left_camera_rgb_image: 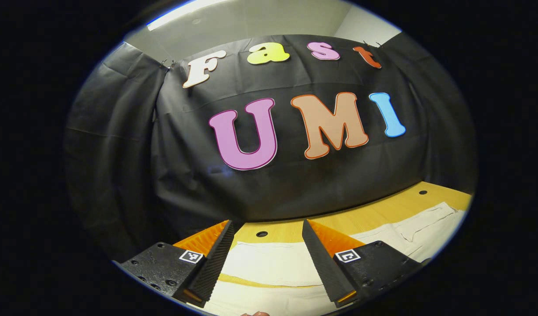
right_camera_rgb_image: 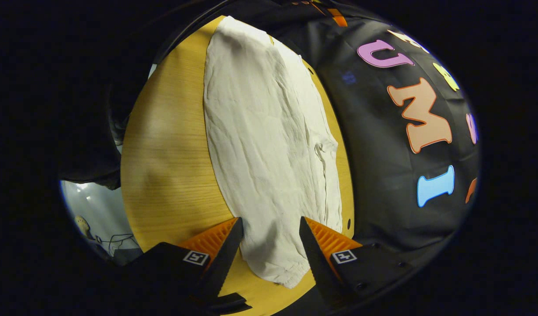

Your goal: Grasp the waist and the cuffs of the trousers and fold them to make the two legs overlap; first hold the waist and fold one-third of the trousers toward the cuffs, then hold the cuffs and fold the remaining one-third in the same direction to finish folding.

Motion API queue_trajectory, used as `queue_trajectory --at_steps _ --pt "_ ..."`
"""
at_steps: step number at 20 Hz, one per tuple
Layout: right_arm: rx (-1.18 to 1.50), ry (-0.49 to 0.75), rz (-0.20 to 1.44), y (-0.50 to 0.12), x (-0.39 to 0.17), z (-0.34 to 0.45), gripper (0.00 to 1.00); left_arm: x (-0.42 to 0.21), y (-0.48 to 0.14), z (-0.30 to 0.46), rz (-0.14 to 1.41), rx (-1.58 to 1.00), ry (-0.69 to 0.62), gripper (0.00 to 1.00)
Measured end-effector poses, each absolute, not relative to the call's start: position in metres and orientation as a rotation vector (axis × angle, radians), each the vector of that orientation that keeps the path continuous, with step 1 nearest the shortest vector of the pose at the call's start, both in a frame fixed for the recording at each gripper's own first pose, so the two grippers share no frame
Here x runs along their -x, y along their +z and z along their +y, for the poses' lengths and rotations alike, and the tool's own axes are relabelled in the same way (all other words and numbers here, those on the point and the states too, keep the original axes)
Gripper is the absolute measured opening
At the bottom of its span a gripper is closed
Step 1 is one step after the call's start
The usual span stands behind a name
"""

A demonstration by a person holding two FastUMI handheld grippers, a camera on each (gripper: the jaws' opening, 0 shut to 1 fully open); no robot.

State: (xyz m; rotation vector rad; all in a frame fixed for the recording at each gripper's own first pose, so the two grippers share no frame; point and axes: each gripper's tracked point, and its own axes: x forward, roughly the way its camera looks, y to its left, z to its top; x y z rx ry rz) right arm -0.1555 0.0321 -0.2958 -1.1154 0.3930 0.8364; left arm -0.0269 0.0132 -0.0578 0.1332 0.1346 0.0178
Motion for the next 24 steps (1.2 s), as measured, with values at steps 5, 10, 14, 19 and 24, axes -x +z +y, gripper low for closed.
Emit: queue_trajectory --at_steps 5,10,14,19,24 --pt "1.121 0.845 0.443 -0.311 0.153 0.040 0.57 0.029 -0.064 0.021 0.150 -0.157 0.028 0.93" --pt "1.115 0.824 0.457 -0.314 0.154 0.039 0.10 0.036 -0.077 0.032 0.182 -0.199 0.025 0.96" --pt "1.037 0.800 0.525 -0.314 0.150 0.039 0.07 0.042 -0.089 0.039 0.207 -0.249 0.002 0.96" --pt "1.099 0.805 0.474 -0.315 0.147 0.040 0.10 0.062 -0.112 0.058 0.265 -0.439 -0.099 0.96" --pt "1.107 0.800 0.474 -0.314 0.148 0.042 0.10 0.110 -0.170 0.077 0.429 -0.580 -0.239 0.96"
